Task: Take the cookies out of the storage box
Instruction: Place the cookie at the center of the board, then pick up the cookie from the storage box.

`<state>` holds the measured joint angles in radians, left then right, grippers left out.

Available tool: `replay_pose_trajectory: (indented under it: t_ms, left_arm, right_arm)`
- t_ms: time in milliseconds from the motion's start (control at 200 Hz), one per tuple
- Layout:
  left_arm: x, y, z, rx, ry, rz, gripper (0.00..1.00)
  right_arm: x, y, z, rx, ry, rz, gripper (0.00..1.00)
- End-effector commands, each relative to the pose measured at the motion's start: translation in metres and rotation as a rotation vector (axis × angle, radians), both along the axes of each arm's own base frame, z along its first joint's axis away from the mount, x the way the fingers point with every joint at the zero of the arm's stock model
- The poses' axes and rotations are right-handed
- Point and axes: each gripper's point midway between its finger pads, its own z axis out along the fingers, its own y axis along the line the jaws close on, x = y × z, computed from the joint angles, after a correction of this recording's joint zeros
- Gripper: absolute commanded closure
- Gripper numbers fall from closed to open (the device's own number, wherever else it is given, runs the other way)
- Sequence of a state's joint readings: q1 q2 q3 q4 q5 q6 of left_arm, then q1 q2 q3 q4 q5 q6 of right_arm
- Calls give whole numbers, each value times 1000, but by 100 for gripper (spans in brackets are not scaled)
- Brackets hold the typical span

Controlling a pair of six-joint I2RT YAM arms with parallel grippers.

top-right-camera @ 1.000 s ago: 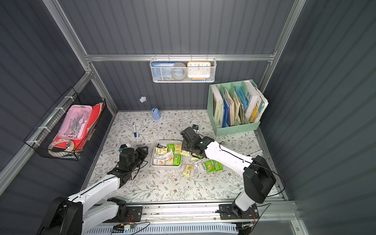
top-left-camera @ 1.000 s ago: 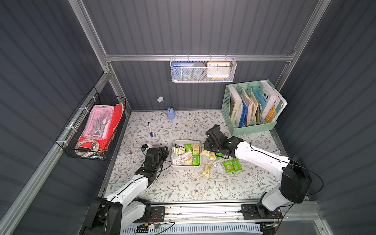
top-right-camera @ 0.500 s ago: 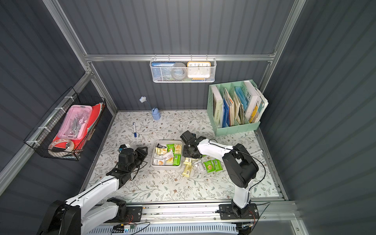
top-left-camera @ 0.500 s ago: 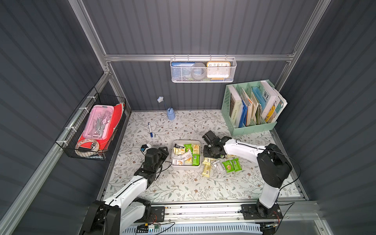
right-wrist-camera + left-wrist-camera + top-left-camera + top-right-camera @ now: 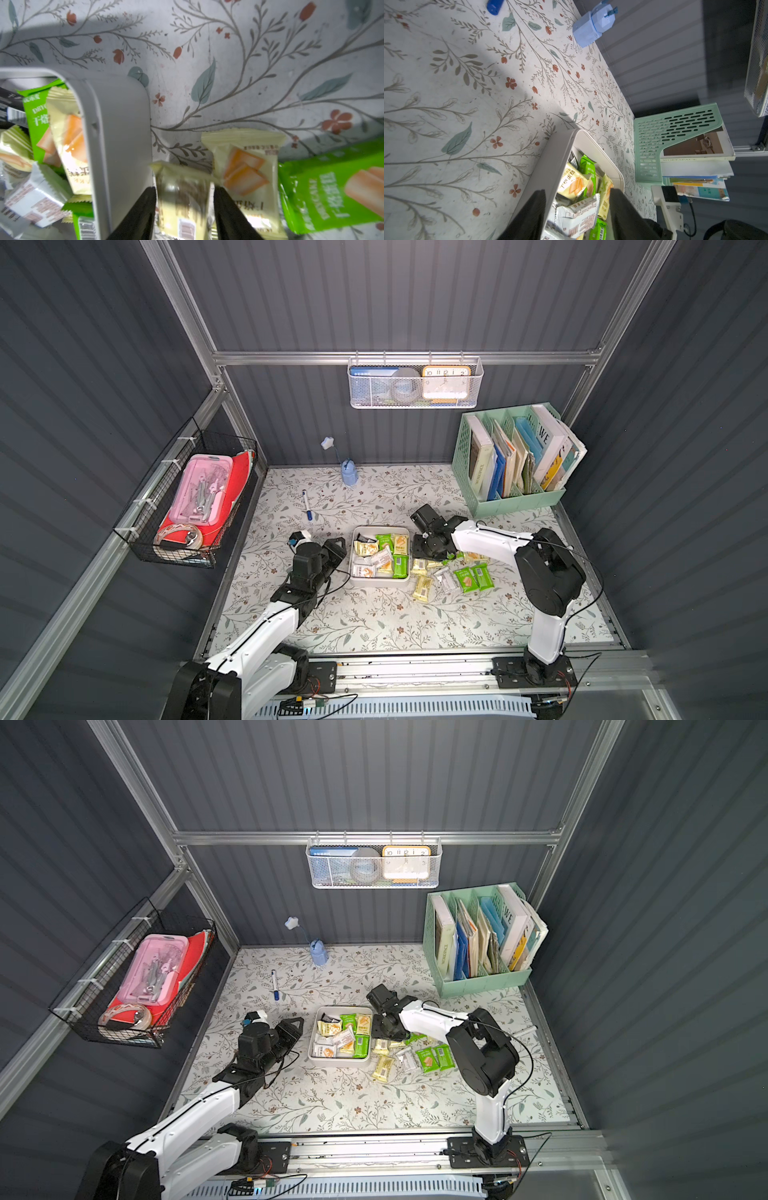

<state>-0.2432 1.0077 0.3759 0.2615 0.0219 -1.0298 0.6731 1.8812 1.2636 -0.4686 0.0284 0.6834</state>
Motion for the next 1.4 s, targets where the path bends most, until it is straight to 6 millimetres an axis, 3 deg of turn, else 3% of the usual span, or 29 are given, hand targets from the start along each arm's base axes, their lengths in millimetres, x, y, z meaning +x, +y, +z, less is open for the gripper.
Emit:
replay_pose_trajectory:
  t_ms: [0,100,245,355,490,705,1086,1391]
  left_arm:
    - [4,-15,16,8,-38,-98,42]
    - [4,-29,22,5,-42,-155,37]
    - [-2,-69,26,83,-23,-267,29]
    - [-6,-96,12,90,18,-373,30]
    - [-13,-115,-6,104,55,-449,35]
    - [-22,-151,-43,166,149,-609,39]
    - [-14,-172,-75,157,200,-680,51]
    - [-15,-182,-83,150,219,-733,63]
  right_arm:
    - [4,-8,27,3,-66,-8,45]
    - [1,-13,42,27,-106,-10,42]
    - [-3,-23,64,75,-189,-21,41]
    - [-7,-33,73,94,-235,-49,43]
    - [-13,-44,78,105,-260,-81,45]
    - [-19,-50,75,108,-254,-92,46]
    - [-20,-49,72,121,-239,-96,48]
    - [-20,-46,68,134,-232,-95,49]
